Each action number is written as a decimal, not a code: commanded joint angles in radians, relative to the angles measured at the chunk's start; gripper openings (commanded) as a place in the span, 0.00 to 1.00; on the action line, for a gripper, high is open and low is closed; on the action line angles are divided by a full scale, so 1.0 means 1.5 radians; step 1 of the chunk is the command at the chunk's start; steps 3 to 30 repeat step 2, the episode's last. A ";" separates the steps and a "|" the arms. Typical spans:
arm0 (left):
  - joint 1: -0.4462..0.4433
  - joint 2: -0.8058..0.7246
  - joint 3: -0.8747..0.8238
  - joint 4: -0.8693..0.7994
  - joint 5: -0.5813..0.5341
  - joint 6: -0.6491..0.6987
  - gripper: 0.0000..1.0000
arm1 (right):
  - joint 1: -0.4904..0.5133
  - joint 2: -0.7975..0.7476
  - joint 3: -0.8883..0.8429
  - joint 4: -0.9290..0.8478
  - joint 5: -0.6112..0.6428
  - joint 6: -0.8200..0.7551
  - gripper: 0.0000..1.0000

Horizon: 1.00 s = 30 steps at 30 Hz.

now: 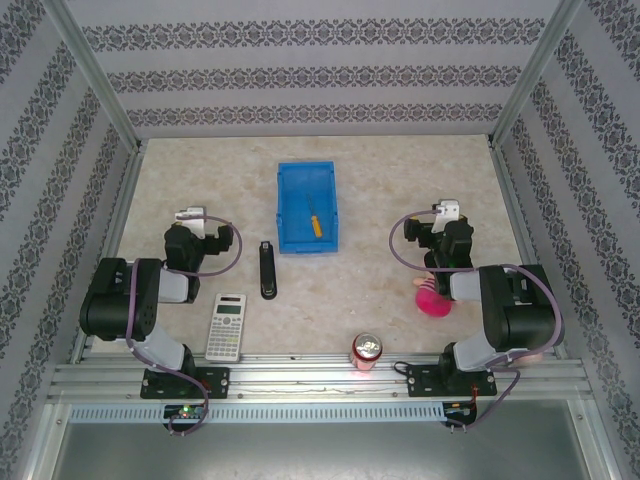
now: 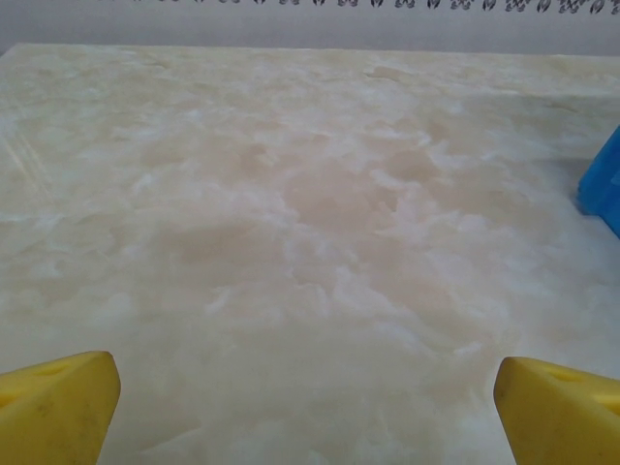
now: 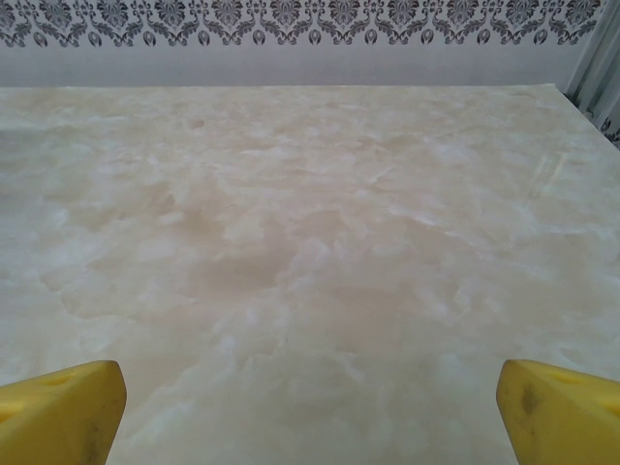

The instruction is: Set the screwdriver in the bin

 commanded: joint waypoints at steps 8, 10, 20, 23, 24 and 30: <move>0.004 -0.011 0.009 -0.012 0.014 0.010 0.99 | -0.005 0.006 0.004 0.021 -0.016 0.010 0.98; 0.004 -0.011 0.009 -0.012 0.014 0.010 0.99 | -0.005 0.006 0.004 0.021 -0.016 0.010 0.98; 0.004 -0.011 0.009 -0.012 0.014 0.010 0.99 | -0.005 0.006 0.004 0.021 -0.016 0.010 0.98; 0.004 -0.011 0.009 -0.012 0.014 0.010 0.99 | -0.005 0.006 0.004 0.021 -0.016 0.010 0.98; 0.004 -0.011 0.009 -0.012 0.014 0.010 0.99 | -0.005 0.006 0.004 0.021 -0.016 0.010 0.98; 0.004 -0.011 0.009 -0.012 0.014 0.010 0.99 | -0.005 0.006 0.004 0.021 -0.016 0.010 0.98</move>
